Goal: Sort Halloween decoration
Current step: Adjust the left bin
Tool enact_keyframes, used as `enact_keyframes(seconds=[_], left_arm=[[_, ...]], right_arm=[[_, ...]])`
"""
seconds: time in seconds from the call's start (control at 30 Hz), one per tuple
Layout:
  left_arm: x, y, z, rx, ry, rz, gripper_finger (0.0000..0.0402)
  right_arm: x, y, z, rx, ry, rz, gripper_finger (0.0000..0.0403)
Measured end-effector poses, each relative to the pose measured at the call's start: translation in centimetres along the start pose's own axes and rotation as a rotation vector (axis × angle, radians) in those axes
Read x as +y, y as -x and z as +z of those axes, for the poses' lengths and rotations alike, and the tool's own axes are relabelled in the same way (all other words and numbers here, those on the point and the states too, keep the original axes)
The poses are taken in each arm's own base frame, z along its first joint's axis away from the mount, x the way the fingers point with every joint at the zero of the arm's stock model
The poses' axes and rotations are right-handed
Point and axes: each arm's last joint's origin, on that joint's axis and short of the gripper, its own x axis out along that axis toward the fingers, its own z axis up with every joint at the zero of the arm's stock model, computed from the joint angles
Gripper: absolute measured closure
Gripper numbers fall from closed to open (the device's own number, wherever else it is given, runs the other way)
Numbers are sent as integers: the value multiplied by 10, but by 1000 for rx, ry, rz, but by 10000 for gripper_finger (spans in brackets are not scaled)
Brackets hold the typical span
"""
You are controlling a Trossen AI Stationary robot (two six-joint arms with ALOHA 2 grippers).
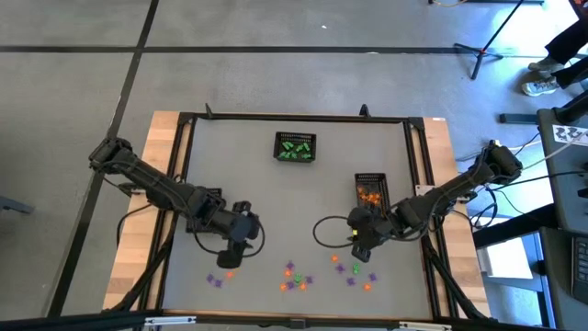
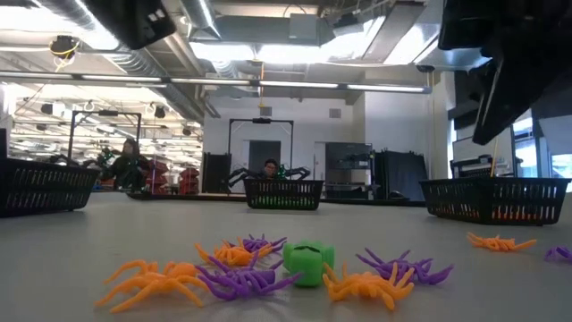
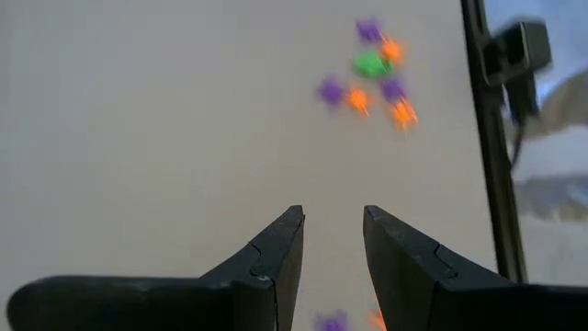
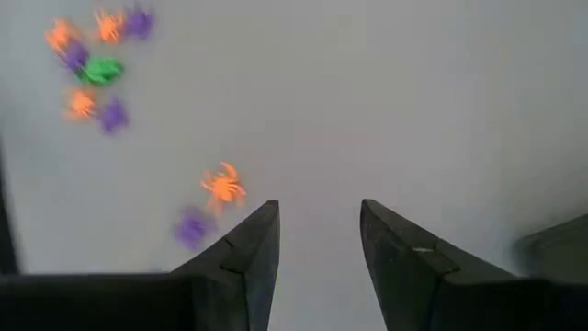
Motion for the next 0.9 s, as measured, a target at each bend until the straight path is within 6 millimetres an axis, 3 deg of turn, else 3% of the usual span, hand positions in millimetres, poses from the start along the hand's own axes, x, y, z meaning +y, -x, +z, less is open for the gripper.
enact_keyframes(seconds=[0.17,0.4,0.57,0.9], left_arm=[[21,2,12,-49,67,19,292],[48,24,21,-97,158,-55,292],[49,38,20,-130,206,-102,292],[43,35,14,-78,176,-88,292]], right_arm=[[-6,-1,5,23,83,10,253],[-20,0,29,43,49,84,253],[-17,9,44,93,-12,219,253],[-13,15,44,135,-9,259,253]])
